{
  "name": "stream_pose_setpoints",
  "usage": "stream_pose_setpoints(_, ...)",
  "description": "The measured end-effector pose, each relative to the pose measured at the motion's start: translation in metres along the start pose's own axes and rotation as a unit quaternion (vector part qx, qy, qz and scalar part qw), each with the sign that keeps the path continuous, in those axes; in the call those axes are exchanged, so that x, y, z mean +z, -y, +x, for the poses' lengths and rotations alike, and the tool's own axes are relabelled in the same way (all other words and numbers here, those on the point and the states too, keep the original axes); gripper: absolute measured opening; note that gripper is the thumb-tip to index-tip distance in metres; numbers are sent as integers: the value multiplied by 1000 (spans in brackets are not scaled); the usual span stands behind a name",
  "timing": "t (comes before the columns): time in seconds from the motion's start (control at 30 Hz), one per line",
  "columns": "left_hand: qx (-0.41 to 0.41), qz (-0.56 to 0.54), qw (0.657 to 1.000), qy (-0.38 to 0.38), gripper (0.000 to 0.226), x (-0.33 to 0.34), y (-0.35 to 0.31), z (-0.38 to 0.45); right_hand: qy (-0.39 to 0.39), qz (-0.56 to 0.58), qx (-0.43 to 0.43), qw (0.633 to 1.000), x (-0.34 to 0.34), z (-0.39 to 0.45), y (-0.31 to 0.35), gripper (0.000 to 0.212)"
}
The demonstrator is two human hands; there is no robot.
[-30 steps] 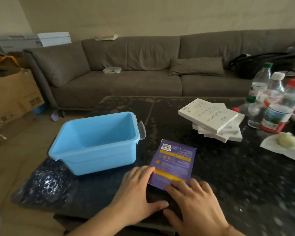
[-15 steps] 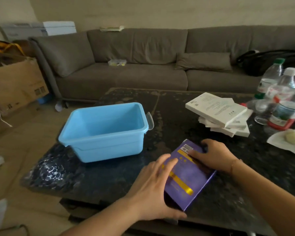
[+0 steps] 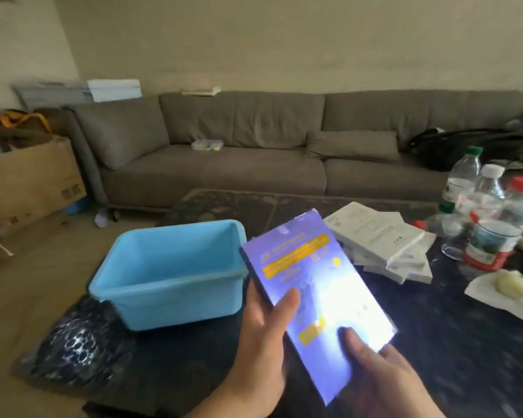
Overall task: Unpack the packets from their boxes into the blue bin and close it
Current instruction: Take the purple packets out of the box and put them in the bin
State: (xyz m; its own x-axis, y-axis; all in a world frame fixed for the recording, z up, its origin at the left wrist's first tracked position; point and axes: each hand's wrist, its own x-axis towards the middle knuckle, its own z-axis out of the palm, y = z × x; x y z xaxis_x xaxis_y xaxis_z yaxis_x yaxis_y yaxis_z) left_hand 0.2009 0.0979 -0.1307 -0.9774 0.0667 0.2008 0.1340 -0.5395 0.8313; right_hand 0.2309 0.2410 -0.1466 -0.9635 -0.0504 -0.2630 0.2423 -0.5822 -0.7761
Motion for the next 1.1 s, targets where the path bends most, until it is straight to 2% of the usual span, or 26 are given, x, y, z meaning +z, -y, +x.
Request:
stream_pose_setpoints(0.07, -48, -32, 995, -80, 40, -3, -6, 4, -41, -47, 11, 998, 3, -3, -13, 36)
stream_pose_setpoints(0.1, -66, -27, 993, -96, 28, -7, -8, 6, -69, -70, -3, 995, 1, 0, -16, 33)
stream_pose_setpoints(0.17, -97, -14, 990, -99, 28, -14, -13, 9, -165, -136, -102, 971, -4, 12, -5, 46)
stream_pose_setpoints(0.2, -105, -4, 990, -95, 31, -16, -16, 10, -203, -218, -194, 935, -7, 19, 5, 58)
stream_pose_setpoints(0.23, -108, 14, 990, -84, 33, -17, -19, 10, -199, -330, -299, 873, -14, 26, 17, 64)
stream_pose_setpoints(0.27, -112, 35, 991, -68, 33, -18, -21, 11, -166, -418, -386, 806, -16, 31, 28, 60)
stream_pose_setpoints(0.3, -120, 57, 990, -53, 32, -19, -22, 12, -121, -474, -433, 757, -15, 35, 36, 53)
stream_pose_setpoints(0.4, -144, 86, 986, -14, 29, -18, -23, 14, -28, -520, -483, 704, 4, 48, 41, 40)
stream_pose_setpoints(0.5, -164, 98, 982, 9, 26, -21, -22, 16, -9, -544, -527, 653, 20, 59, 35, 37)
stream_pose_setpoints(0.63, -181, 119, 976, 17, 31, -30, -20, 18, -7, -515, -499, 696, 23, 68, 36, 22)
stream_pose_setpoints(0.77, -200, 132, 971, 22, 34, -35, -18, 19, -13, -525, -495, 692, 23, 73, 36, 13)
stream_pose_setpoints(0.83, -210, 136, 968, 21, 34, -35, -18, 19, -13, -534, -511, 674, 22, 75, 35, 10)
stream_pose_setpoints(0.9, -220, 141, 965, 18, 34, -36, -18, 18, -14, -563, -539, 627, 20, 76, 34, 12)
stream_pose_setpoints(1.0, -231, 143, 962, 17, 34, -38, -20, 18, -24, -609, -610, 506, 14, 78, 33, 19)
stream_pose_setpoints(1.03, -232, 145, 962, 17, 34, -39, -21, 17, -22, -614, -629, 477, 12, 78, 31, 18)
stream_pose_setpoints(1.1, -233, 153, 960, 17, 32, -40, -21, 17, -16, -620, -648, 443, 9, 77, 30, 13)
